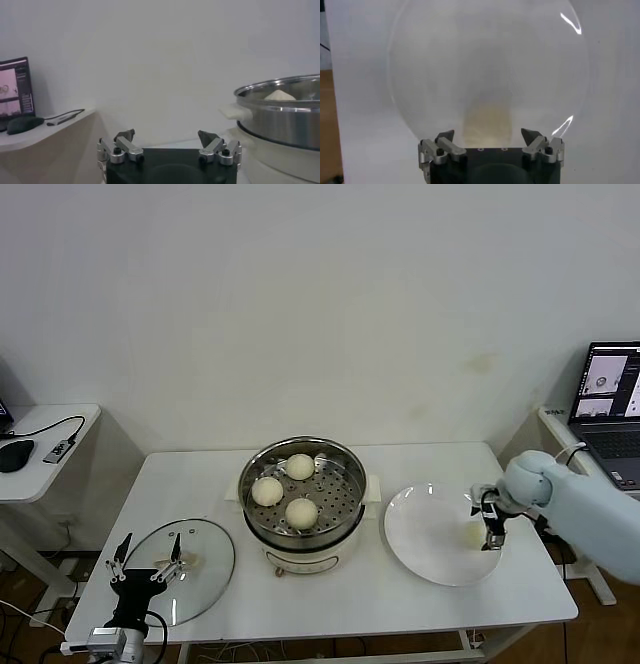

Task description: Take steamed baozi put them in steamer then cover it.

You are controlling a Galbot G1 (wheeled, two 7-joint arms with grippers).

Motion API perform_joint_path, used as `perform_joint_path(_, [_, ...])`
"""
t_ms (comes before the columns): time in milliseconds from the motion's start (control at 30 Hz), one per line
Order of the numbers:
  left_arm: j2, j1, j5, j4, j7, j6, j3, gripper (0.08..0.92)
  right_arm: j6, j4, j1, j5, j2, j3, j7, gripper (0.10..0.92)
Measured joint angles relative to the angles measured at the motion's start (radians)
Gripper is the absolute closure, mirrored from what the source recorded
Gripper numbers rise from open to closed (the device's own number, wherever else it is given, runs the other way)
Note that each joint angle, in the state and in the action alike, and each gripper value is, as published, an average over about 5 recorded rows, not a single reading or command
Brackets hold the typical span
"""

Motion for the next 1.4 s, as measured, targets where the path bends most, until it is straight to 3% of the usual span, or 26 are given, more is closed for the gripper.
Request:
perform_joint_path(500, [-0.002,0.001,0.000,0.004,0.000,-0.001,-0.002,0.177,-0.004,-0.042,-0.027,-0.032,0.031,0.039,0.001,0.390])
perform_joint_path(967, [0.002,-0.006,-0.003,0.000,0.000,0.000,0.002,0.177,-0.045,0.046,0.137,0.072,-0.025,-0.070,-0.005,0.398])
perform_joint_path(1400, [0.005,-0.017,0.000,-0.001,0.000,0.003,0.021,0.177,-0.171,0.168,0.531,0.368,0.043,-0.340,0.046,0.395])
